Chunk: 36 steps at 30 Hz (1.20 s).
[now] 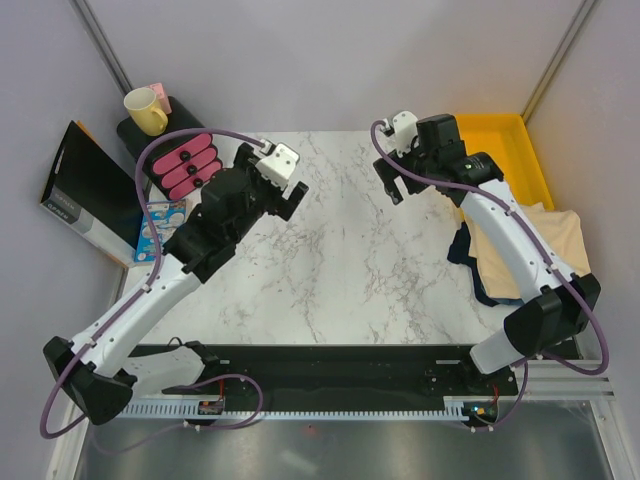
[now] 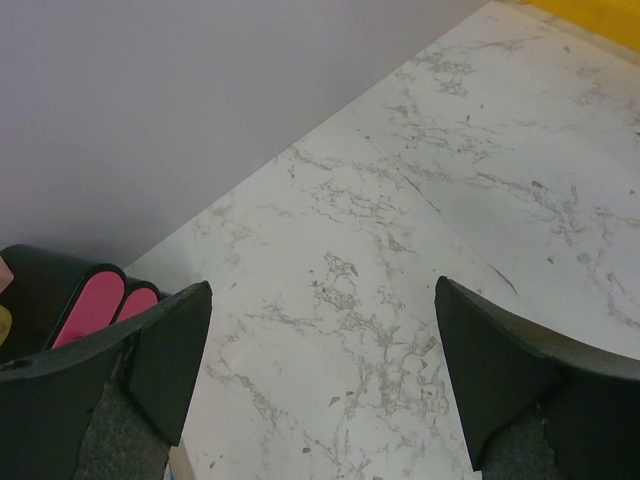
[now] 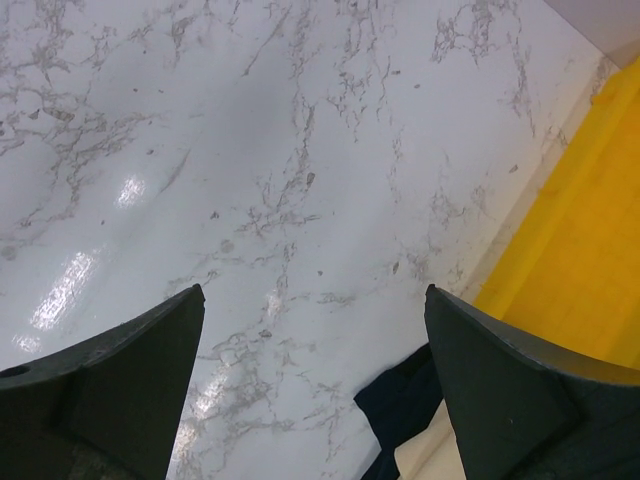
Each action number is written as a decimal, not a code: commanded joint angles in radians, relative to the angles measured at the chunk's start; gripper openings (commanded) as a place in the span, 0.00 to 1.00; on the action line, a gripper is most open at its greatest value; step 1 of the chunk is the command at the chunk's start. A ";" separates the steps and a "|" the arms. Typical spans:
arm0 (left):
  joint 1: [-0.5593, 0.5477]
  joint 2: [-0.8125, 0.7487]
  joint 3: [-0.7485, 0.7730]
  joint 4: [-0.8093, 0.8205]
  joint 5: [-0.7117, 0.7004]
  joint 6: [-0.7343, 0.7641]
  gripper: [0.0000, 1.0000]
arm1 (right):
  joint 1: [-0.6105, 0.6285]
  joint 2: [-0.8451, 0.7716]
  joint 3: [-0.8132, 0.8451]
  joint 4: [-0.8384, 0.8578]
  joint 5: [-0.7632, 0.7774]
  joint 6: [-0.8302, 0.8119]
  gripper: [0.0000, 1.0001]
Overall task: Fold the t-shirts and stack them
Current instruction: Put the neatly folded tshirt into the corner of the board with the right arm
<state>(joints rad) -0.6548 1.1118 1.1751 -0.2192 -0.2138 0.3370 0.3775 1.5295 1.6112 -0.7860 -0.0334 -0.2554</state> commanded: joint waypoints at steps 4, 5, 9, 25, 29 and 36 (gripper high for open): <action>0.021 0.040 0.034 0.044 -0.059 -0.064 1.00 | 0.031 0.014 0.015 0.096 0.093 0.111 0.98; 0.033 0.045 0.026 0.049 -0.036 -0.084 1.00 | 0.040 0.018 0.016 0.090 0.119 0.120 0.98; 0.061 0.088 0.049 0.029 0.008 -0.134 1.00 | 0.050 0.038 0.000 0.076 0.168 0.099 0.98; 0.130 0.266 0.236 -0.095 0.004 -0.142 1.00 | 0.139 -0.034 -0.138 0.369 0.204 0.080 0.98; 0.130 0.260 0.230 -0.085 0.010 -0.142 1.00 | 0.147 -0.035 -0.151 0.367 0.210 0.076 0.98; 0.130 0.241 0.202 -0.065 0.010 -0.148 1.00 | 0.155 -0.005 -0.126 0.366 0.210 0.087 0.98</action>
<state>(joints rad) -0.5278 1.3876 1.3773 -0.3195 -0.2218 0.2073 0.5220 1.5261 1.4628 -0.4603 0.1577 -0.1902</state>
